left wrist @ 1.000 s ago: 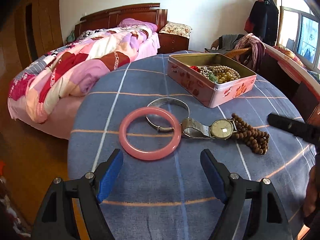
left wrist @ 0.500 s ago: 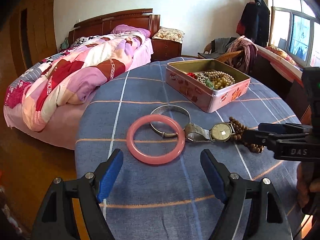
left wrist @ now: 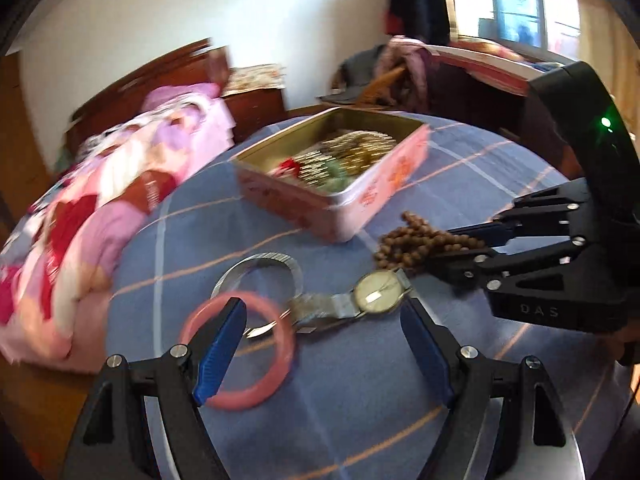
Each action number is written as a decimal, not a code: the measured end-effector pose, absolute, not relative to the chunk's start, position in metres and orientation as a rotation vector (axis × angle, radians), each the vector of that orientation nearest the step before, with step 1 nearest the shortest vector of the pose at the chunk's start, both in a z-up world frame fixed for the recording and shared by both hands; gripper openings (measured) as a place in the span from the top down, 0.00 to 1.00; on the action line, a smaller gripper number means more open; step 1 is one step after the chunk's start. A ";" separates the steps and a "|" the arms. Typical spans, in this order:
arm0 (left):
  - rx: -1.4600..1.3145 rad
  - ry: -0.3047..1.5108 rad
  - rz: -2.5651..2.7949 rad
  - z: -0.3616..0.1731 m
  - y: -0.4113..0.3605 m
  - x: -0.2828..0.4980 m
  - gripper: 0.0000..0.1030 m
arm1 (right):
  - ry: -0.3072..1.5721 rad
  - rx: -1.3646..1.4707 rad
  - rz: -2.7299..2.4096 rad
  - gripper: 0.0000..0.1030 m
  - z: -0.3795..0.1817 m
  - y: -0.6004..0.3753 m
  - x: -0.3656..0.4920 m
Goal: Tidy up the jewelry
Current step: 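Grasp the brown wooden bead bracelet with the right tool, then grasp the gold wristwatch with the left tool while the right tool holds the wooden beads, then carry the watch and wooden beads into the pink tin and open both tools, then grasp the pink bangle rim with the left tool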
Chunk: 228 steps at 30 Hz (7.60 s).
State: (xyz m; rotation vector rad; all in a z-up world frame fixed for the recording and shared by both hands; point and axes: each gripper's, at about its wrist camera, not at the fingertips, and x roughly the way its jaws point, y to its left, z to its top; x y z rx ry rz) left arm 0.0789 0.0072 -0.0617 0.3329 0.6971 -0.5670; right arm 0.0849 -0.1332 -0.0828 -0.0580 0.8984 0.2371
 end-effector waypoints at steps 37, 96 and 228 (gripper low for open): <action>0.235 0.910 -0.554 -0.080 -0.025 0.089 0.46 | 0.873 0.210 0.191 0.71 -0.084 -0.173 0.077; -0.081 0.626 -0.419 -0.003 -0.024 0.100 0.68 | 0.474 0.293 0.119 0.78 0.012 -0.186 0.059; 0.084 0.861 -0.049 -0.088 0.083 0.111 0.37 | 0.735 0.095 0.086 0.29 -0.054 -0.117 0.050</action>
